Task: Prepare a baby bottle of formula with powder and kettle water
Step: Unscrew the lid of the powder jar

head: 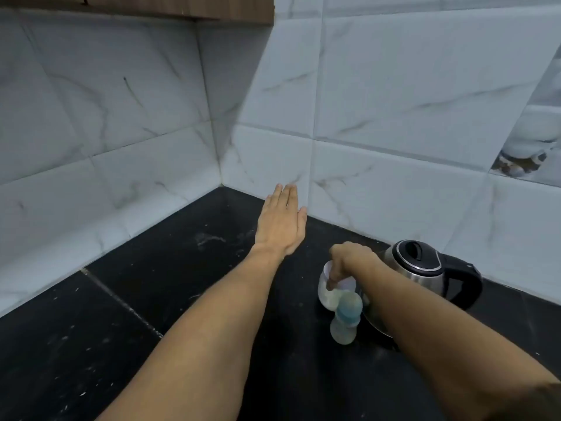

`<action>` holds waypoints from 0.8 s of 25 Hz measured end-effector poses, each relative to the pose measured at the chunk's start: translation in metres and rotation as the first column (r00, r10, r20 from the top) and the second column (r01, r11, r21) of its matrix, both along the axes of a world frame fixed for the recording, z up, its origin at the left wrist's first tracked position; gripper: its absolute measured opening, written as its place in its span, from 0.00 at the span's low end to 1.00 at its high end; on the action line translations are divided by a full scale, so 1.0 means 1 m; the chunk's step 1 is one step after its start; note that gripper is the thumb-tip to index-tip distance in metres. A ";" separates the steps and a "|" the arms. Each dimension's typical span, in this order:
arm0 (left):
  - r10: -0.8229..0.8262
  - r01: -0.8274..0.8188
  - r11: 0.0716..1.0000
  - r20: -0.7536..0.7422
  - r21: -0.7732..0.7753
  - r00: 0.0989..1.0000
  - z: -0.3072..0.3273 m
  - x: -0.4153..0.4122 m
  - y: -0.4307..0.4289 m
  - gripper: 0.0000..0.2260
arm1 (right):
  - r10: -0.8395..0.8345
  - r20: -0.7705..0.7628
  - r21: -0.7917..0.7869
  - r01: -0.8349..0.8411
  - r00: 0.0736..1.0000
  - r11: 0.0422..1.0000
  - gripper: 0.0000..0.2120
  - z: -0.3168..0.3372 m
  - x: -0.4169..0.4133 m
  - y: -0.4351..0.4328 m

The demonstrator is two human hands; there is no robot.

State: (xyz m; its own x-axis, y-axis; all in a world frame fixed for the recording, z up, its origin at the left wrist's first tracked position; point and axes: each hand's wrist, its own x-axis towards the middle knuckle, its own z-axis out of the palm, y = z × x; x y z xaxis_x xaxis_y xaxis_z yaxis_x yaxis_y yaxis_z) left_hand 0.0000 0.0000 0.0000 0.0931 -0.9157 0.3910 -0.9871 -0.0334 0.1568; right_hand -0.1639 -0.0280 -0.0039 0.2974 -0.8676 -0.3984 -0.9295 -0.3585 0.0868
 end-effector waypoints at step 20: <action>0.280 -0.131 0.854 -0.233 0.504 0.931 -0.027 0.100 0.157 0.37 | 0.383 0.170 -0.007 -0.388 0.908 0.922 0.32 0.019 0.111 0.094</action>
